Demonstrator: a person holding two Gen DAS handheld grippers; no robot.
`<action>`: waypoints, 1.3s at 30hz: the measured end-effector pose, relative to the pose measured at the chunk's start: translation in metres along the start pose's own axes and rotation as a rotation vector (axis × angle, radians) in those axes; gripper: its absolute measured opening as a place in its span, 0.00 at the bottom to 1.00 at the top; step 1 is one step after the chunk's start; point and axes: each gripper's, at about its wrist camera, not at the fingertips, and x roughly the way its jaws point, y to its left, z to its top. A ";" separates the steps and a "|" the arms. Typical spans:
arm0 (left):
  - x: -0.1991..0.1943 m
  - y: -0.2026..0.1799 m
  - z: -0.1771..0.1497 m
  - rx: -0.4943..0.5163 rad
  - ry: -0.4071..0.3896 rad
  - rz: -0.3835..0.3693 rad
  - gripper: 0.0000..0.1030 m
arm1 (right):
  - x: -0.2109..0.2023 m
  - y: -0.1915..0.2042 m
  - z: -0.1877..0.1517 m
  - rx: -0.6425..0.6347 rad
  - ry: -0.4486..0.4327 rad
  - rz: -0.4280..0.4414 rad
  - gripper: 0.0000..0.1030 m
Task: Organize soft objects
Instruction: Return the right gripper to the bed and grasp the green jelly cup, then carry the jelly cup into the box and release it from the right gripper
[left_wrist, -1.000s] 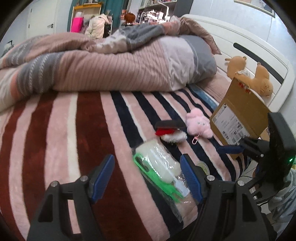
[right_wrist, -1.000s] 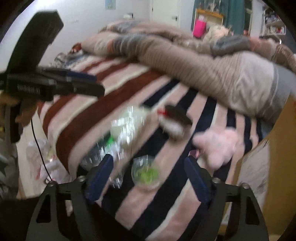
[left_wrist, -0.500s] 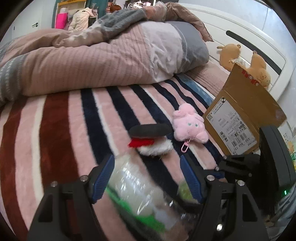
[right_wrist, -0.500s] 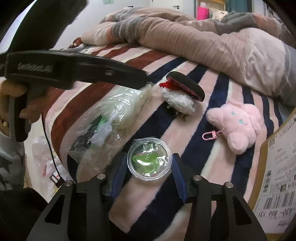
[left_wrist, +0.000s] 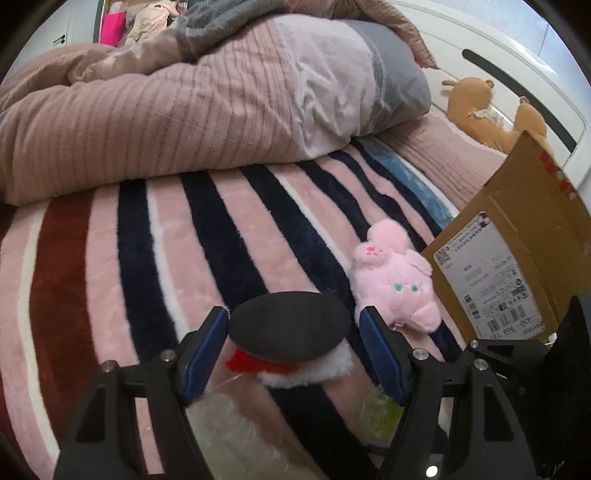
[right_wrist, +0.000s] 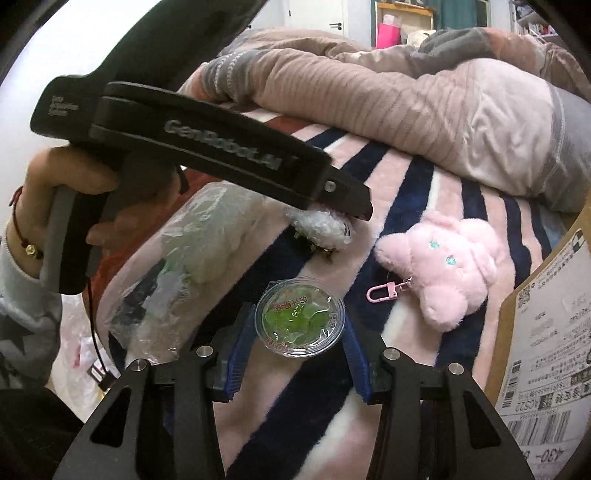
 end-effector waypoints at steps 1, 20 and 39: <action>0.004 0.001 0.001 -0.006 0.014 0.001 0.67 | 0.001 -0.001 0.001 0.002 0.000 0.004 0.41; -0.067 -0.006 -0.006 -0.018 -0.124 0.009 0.59 | -0.045 0.022 0.008 -0.007 -0.084 -0.019 0.41; -0.213 -0.106 -0.007 0.105 -0.324 0.024 0.59 | -0.204 0.016 0.030 -0.013 -0.405 -0.128 0.41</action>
